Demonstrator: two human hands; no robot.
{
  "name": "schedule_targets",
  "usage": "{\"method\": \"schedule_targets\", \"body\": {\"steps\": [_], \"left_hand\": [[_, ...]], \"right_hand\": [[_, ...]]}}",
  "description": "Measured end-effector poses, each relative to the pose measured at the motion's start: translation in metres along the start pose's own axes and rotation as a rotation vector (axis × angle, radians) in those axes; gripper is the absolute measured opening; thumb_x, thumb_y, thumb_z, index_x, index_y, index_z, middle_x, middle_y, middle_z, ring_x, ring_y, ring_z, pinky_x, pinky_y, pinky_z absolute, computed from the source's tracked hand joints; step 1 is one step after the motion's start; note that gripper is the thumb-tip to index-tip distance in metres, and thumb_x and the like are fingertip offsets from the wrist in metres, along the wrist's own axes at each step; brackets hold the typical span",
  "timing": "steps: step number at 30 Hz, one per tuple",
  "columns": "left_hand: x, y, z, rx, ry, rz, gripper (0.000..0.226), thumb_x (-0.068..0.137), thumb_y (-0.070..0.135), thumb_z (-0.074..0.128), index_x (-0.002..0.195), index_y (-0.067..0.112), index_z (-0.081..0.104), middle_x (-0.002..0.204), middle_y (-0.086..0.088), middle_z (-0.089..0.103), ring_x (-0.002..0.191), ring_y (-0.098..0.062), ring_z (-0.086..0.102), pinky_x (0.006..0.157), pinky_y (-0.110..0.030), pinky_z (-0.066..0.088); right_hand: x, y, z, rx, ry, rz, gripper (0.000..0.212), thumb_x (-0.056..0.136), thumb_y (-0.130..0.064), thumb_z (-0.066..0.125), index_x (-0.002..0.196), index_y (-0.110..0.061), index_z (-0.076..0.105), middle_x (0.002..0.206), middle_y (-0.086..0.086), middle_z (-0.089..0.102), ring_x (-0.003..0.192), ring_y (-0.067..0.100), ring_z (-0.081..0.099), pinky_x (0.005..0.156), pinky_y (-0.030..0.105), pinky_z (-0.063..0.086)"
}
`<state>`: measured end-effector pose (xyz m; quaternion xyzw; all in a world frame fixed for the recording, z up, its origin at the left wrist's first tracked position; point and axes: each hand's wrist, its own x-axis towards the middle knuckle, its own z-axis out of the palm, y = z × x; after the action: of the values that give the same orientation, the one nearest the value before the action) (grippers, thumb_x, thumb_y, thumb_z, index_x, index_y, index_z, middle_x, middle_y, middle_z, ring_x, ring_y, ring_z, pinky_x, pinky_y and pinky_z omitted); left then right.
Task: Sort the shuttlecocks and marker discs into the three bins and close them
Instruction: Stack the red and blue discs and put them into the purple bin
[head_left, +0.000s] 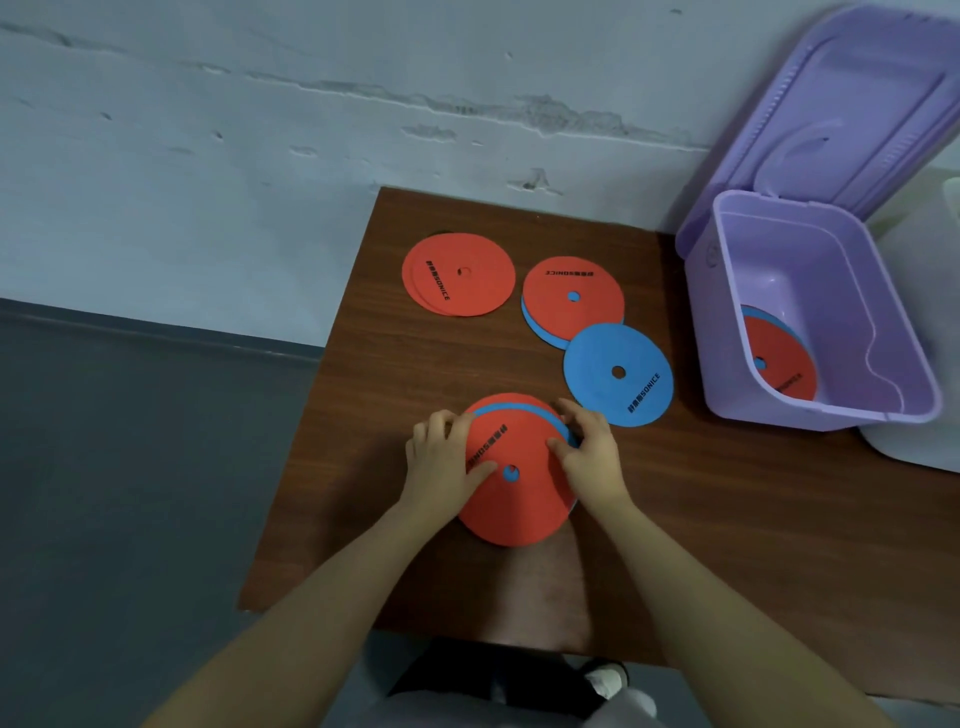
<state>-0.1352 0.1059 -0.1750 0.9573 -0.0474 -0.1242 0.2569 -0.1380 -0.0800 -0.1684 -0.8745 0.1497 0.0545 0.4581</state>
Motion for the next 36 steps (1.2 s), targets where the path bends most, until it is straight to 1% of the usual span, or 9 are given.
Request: {"method": "schedule_targets", "body": {"steps": [4, 9, 11, 14, 16, 22, 31, 34, 36], "left_hand": [[0.007, 0.0, -0.003, -0.088, -0.083, -0.035, 0.094, 0.078, 0.045, 0.068, 0.148, 0.025, 0.009, 0.125, -0.005, 0.03, 0.118, -0.021, 0.032, 0.099, -0.032, 0.026], [0.009, -0.001, -0.004, -0.06, -0.103, -0.003, 0.08, 0.076, 0.048, 0.069, 0.142, 0.026, 0.029, 0.117, -0.004, 0.029, 0.111, -0.02, 0.032, 0.097, -0.031, 0.028], [0.004, -0.003, -0.002, -0.012, -0.065, 0.008, 0.078, 0.077, 0.051, 0.066, 0.142, 0.029, 0.028, 0.126, -0.007, 0.027, 0.116, -0.022, 0.03, 0.099, -0.034, 0.026], [-0.004, -0.003, 0.004, 0.022, -0.076, 0.05, 0.078, 0.086, 0.049, 0.056, 0.147, 0.033, 0.01, 0.148, -0.006, 0.018, 0.133, -0.026, 0.018, 0.107, -0.041, 0.019], [-0.007, -0.001, 0.005, 0.003, -0.062, 0.084, 0.078, 0.088, 0.046, 0.054, 0.147, 0.034, 0.005, 0.149, -0.004, 0.02, 0.134, -0.025, 0.018, 0.108, -0.04, 0.017], [-0.007, 0.009, -0.008, -0.258, 0.074, 0.129, 0.084, 0.075, 0.028, 0.076, 0.145, 0.022, 0.029, 0.117, -0.004, 0.028, 0.102, -0.017, 0.042, 0.1, -0.041, 0.04], [0.054, 0.132, -0.057, -0.064, 0.304, 0.329, 0.078, 0.076, 0.032, 0.073, 0.143, 0.024, 0.034, 0.113, -0.008, 0.03, 0.104, -0.025, 0.04, 0.095, -0.037, 0.035], [0.085, 0.193, -0.063, -0.001, 0.329, 0.402, 0.079, 0.075, 0.034, 0.072, 0.143, 0.023, 0.033, 0.113, -0.011, 0.033, 0.105, -0.028, 0.042, 0.089, -0.036, 0.037], [0.106, 0.236, -0.06, 0.019, 0.333, 0.442, 0.08, 0.074, 0.034, 0.072, 0.143, 0.021, 0.034, 0.111, -0.012, 0.035, 0.103, -0.029, 0.044, 0.086, -0.036, 0.037]], "right_hand": [[-0.007, 0.005, -0.005, -0.036, -0.011, 0.015, 0.042, 0.083, -0.01, 0.066, 0.124, -0.012, 0.055, 0.115, 0.0, 0.05, 0.106, 0.013, 0.051, 0.094, 0.026, 0.043], [-0.011, 0.001, -0.01, -0.002, -0.025, -0.012, 0.037, 0.082, -0.008, 0.066, 0.117, -0.018, 0.056, 0.112, -0.003, 0.06, 0.103, 0.01, 0.055, 0.09, 0.028, 0.047], [-0.014, 0.0, -0.014, 0.005, -0.034, -0.038, 0.036, 0.082, -0.007, 0.067, 0.112, -0.023, 0.056, 0.107, -0.006, 0.06, 0.1, 0.009, 0.056, 0.089, 0.031, 0.05], [-0.018, -0.006, -0.022, 0.071, -0.051, -0.094, 0.036, 0.08, -0.005, 0.068, 0.106, -0.028, 0.057, 0.101, -0.008, 0.061, 0.095, 0.008, 0.059, 0.085, 0.031, 0.052], [-0.019, -0.01, -0.025, 0.097, -0.061, -0.135, 0.037, 0.079, -0.006, 0.069, 0.106, -0.028, 0.058, 0.103, -0.008, 0.062, 0.098, 0.008, 0.059, 0.087, 0.03, 0.051], [-0.014, -0.023, -0.041, 0.131, -0.053, -0.198, 0.035, 0.08, -0.008, 0.069, 0.111, -0.023, 0.063, 0.108, -0.008, 0.063, 0.101, 0.005, 0.056, 0.089, 0.022, 0.047], [0.04, -0.045, -0.15, 0.063, 0.26, -0.425, 0.036, 0.078, -0.006, 0.071, 0.113, -0.016, 0.065, 0.096, -0.004, 0.062, 0.083, -0.004, 0.054, 0.077, 0.01, 0.042], [0.06, -0.042, -0.205, -0.058, 0.383, -0.496, 0.035, 0.079, -0.01, 0.071, 0.113, -0.016, 0.065, 0.095, 0.001, 0.063, 0.079, 0.002, 0.051, 0.075, 0.021, 0.043], [0.075, -0.035, -0.243, -0.127, 0.477, -0.522, 0.035, 0.078, -0.01, 0.071, 0.112, -0.014, 0.065, 0.093, 0.004, 0.064, 0.08, 0.015, 0.056, 0.073, 0.032, 0.047]]}}
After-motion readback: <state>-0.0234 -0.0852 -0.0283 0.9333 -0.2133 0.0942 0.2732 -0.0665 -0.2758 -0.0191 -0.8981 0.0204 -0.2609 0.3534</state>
